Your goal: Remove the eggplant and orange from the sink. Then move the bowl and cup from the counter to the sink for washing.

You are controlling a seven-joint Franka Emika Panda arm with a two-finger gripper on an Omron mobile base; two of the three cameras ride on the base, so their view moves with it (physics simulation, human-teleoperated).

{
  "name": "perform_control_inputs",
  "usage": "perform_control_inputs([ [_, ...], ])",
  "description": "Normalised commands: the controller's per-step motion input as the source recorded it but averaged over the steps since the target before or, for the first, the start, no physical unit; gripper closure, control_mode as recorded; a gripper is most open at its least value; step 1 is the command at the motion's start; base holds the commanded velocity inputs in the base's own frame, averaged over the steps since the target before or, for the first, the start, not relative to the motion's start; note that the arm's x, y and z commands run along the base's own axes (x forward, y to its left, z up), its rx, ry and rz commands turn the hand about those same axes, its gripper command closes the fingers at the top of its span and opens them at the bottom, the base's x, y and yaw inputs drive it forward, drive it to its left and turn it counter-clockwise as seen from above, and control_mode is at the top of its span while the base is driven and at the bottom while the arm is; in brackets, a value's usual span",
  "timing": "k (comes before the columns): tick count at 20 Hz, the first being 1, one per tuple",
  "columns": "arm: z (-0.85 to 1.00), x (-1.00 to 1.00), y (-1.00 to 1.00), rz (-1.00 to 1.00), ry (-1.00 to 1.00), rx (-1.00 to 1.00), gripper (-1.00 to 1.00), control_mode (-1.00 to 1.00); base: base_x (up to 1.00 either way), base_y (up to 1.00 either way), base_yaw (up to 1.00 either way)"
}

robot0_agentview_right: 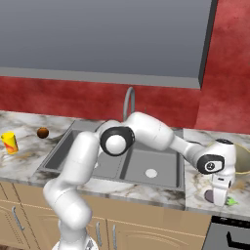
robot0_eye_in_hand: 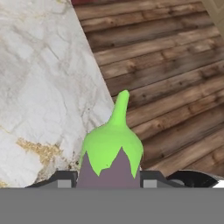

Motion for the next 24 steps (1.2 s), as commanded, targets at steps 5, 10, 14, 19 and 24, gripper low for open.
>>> perform_control_inputs([
  [5,-0.07,0.19,-0.06,-0.02,0.00,0.00,1.00,-1.00,0.00,0.00,0.00],
  [10,-0.06,0.17,-0.07,-0.02,0.00,0.00,1.00,-1.00,0.00,0.00,0.00],
  [14,-0.13,0.04,-0.03,-0.03,0.00,0.02,1.00,-1.00,0.00,0.00,0.00],
  [19,-0.14,0.01,-0.01,-0.03,0.00,0.04,1.00,-1.00,0.00,0.00,0.00],
  [24,-0.10,0.08,-0.01,-0.02,0.00,0.03,1.00,-1.00,0.00,0.00,0.00],
])
